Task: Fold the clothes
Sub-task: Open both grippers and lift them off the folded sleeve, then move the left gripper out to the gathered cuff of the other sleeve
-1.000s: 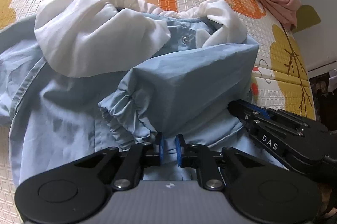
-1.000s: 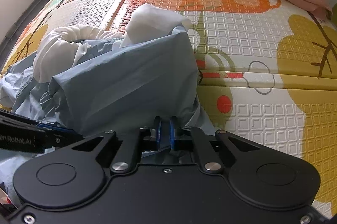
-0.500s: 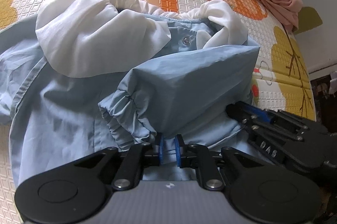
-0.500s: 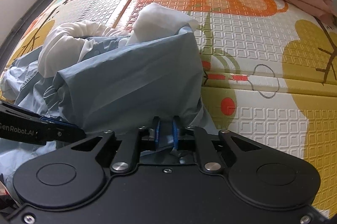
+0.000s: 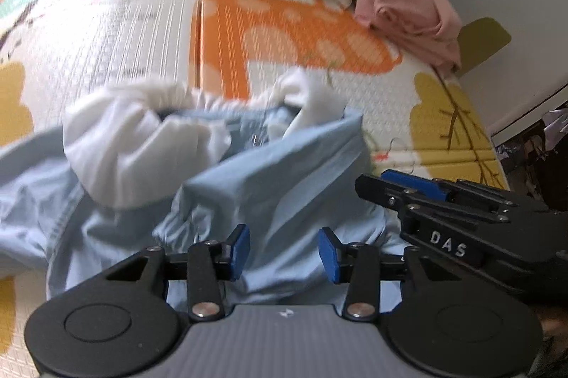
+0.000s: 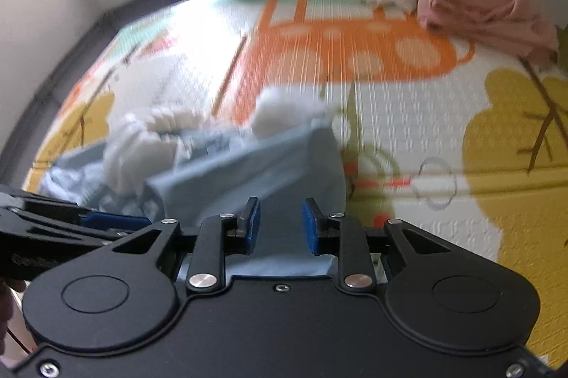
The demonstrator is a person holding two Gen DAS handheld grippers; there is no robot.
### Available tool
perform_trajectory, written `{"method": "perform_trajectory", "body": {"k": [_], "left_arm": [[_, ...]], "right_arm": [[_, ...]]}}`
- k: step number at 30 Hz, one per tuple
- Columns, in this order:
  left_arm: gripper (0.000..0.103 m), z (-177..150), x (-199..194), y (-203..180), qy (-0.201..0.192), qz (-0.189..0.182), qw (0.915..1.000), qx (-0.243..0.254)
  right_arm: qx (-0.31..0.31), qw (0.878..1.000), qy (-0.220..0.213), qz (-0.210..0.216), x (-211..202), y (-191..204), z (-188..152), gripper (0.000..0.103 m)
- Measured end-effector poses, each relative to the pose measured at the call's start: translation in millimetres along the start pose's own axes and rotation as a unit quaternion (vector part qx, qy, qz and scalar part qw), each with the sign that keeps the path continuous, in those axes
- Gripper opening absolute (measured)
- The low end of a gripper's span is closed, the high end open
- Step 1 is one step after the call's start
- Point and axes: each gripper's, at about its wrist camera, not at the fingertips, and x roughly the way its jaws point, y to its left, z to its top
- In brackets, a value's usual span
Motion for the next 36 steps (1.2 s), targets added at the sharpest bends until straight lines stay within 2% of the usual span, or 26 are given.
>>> {"method": "perform_trajectory", "body": {"k": [3,9,18,26,36], "left_arm": [[0.046,6.8,-3.2,-5.5,-0.012,0.004,0.9999,0.007],[0.046,16.1,2.6,-10.3,-0.016,0.011,0.9998,0.006],[0.046,23.5,29.0,-8.7,-0.001,0.02,0.9998,0.0],[0.046,25.0,58.6,3.4,0.025,0.033,0.9991,-0.013],[0.046,22.1,77.0,22.2,0.048,0.055,0.997,-0.025]], "right_arm": [[-0.001,1.0,-0.016,0.001,-6.2,0.5,14.6,0.023],[0.001,1.0,-0.021,-0.005,2.9,-2.9,30.1,0.019],[0.008,1.0,0.008,-0.003,40.4,-12.5,38.6,0.01],[0.007,0.999,0.031,-0.004,65.5,-16.3,40.9,0.01],[0.0,0.997,0.073,-0.016,97.4,-20.7,35.2,0.01]]}}
